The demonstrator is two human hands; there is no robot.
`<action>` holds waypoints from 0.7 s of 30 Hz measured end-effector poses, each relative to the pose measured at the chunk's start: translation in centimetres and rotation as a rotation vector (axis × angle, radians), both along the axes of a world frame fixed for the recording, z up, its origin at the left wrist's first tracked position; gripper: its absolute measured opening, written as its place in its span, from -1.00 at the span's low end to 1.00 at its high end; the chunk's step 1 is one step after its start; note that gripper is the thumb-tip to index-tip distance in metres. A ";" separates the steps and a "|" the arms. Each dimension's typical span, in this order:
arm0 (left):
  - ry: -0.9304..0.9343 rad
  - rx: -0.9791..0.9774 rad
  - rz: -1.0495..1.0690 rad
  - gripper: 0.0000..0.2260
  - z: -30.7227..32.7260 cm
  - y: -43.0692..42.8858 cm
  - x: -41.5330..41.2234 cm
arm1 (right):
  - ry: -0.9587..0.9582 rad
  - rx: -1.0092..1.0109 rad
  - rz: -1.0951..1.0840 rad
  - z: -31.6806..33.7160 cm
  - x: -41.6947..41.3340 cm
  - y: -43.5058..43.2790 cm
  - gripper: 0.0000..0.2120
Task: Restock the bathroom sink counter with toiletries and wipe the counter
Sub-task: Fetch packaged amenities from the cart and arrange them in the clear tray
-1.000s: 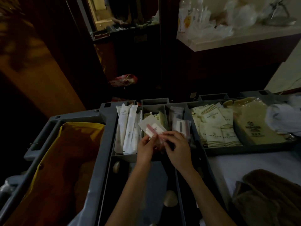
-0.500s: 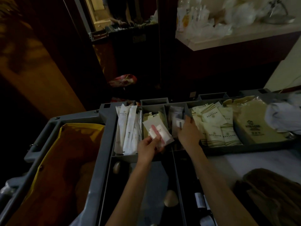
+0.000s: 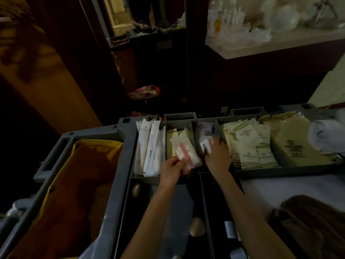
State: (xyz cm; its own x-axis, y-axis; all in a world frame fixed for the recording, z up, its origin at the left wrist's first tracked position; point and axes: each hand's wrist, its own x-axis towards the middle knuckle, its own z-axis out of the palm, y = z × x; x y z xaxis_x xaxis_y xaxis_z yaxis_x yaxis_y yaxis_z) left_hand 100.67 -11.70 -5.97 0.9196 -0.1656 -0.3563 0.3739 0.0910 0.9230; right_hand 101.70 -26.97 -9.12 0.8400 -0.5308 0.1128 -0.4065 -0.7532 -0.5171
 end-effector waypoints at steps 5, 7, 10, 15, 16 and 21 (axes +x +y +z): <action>0.013 0.005 0.004 -0.90 0.1 -0.1 -0.1 | -0.160 0.077 -0.039 0.1 -0.5 0.0 -0.63; 0.012 -0.005 0.016 -0.92 0.2 -0.1 -0.2 | -0.186 0.061 -0.039 0.2 -0.7 0.2 -0.74; 0.016 -0.017 0.034 -0.91 0.2 0.0 -0.3 | -0.223 0.122 -0.012 0.2 -1.0 0.1 -0.81; 0.025 -0.034 0.044 -0.88 0.0 0.1 -0.3 | -0.381 0.461 0.031 0.6 -1.3 -0.7 -0.78; 0.022 -0.022 0.041 -0.87 0.0 0.1 -0.3 | -0.410 0.525 0.034 0.7 -1.5 -0.9 -0.75; 0.022 -0.014 0.048 -0.85 -0.1 0.0 -0.2 | -0.482 0.778 0.099 1.8 -2.9 -1.4 -0.89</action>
